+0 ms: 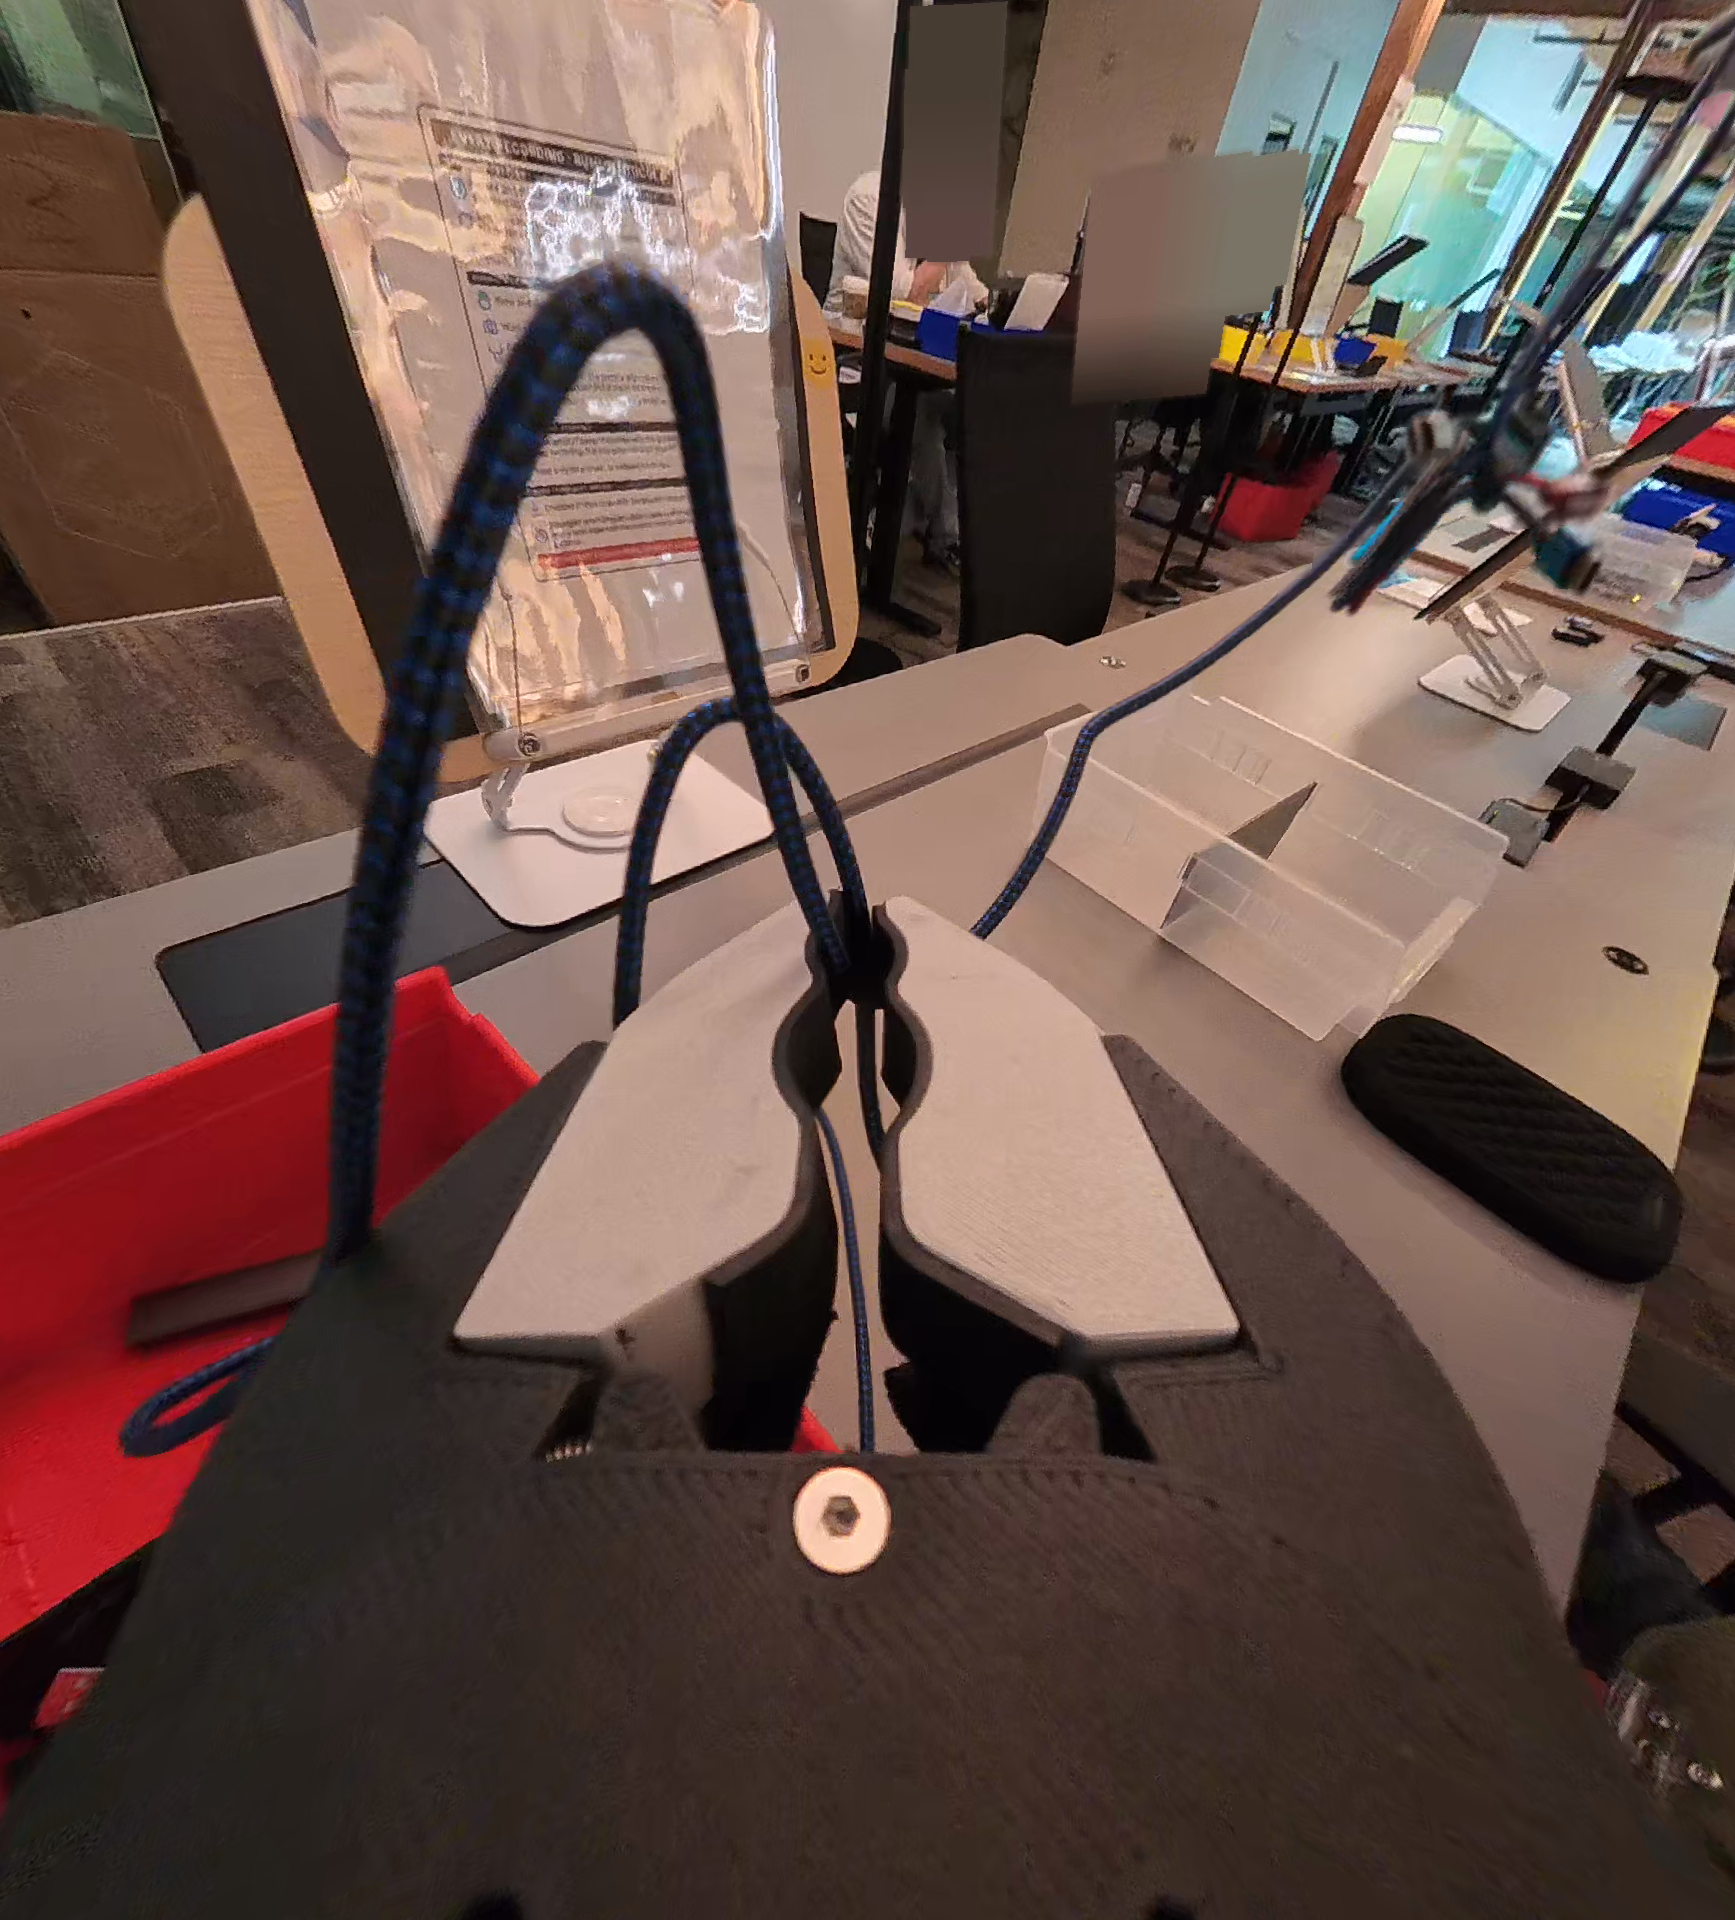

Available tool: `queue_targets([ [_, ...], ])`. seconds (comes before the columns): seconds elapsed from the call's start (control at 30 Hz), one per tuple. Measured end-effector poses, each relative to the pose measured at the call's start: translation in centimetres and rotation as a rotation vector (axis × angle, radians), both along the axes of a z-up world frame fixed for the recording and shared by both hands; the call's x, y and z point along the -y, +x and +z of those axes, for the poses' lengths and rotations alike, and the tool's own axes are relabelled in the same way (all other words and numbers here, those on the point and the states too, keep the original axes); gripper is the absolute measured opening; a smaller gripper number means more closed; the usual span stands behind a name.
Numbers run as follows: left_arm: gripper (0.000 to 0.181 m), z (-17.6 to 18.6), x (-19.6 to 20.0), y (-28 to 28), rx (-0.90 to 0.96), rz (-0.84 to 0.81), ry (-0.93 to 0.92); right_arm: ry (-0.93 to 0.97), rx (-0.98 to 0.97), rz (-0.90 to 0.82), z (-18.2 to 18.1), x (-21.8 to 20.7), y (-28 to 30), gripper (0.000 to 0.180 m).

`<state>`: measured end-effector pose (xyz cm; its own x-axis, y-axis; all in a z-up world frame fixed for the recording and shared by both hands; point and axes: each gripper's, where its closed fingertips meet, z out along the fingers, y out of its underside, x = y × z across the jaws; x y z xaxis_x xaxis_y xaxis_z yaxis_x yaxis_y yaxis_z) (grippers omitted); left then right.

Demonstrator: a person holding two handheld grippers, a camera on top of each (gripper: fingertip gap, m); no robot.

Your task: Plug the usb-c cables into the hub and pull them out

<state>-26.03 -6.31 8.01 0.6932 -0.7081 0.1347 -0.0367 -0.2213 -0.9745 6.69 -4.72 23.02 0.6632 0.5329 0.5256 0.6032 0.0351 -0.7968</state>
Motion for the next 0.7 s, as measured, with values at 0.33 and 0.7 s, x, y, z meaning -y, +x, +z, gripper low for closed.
queue_targets([
  [0.33,0.003,1.4,1.6,4.1,-0.031,-0.098,0.079,-0.060,-0.016,0.285,-2.4,3.2,-4.9,0.003],
  [0.7,0.089,-1.4,3.1,7.6,-0.122,-0.210,0.023,-0.052,0.094,0.217,-3.5,4.6,-5.6,0.003],
])
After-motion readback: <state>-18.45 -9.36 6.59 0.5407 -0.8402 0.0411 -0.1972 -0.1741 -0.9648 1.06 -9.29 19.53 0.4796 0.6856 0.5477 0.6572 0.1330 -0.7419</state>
